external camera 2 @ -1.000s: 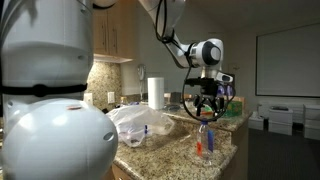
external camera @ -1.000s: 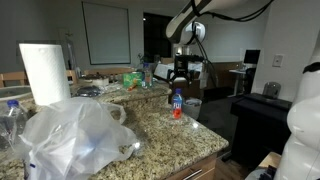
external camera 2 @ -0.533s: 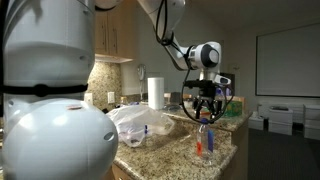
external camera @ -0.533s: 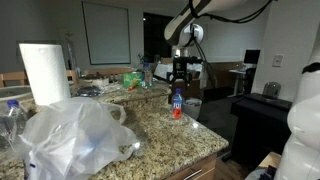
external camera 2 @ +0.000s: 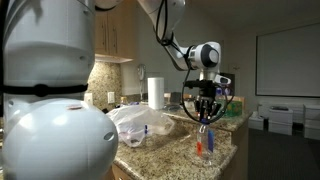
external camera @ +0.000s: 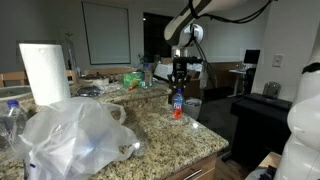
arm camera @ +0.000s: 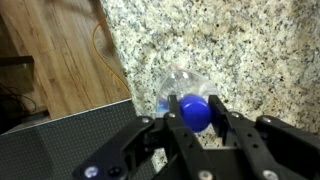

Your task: Pick up the three bottles and put them in the plastic bag.

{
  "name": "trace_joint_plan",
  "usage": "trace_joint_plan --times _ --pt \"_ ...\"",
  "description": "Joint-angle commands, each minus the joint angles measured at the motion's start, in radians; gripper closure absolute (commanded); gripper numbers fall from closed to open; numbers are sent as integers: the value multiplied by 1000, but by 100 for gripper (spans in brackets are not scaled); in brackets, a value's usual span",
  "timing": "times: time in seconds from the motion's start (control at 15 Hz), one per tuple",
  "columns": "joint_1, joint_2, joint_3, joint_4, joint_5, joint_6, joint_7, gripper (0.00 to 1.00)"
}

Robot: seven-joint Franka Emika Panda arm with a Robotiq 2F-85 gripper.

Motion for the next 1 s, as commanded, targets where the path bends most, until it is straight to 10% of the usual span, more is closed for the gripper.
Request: trace_joint_plan --times 0.0,0.6,0.93 --pt "4 -4 5 -7 -9 18 9 92" --pt "-23 -68 -17 126 -27 -4 -114 92" --pt "-6 -65 -12 182 216 35 -307 92"
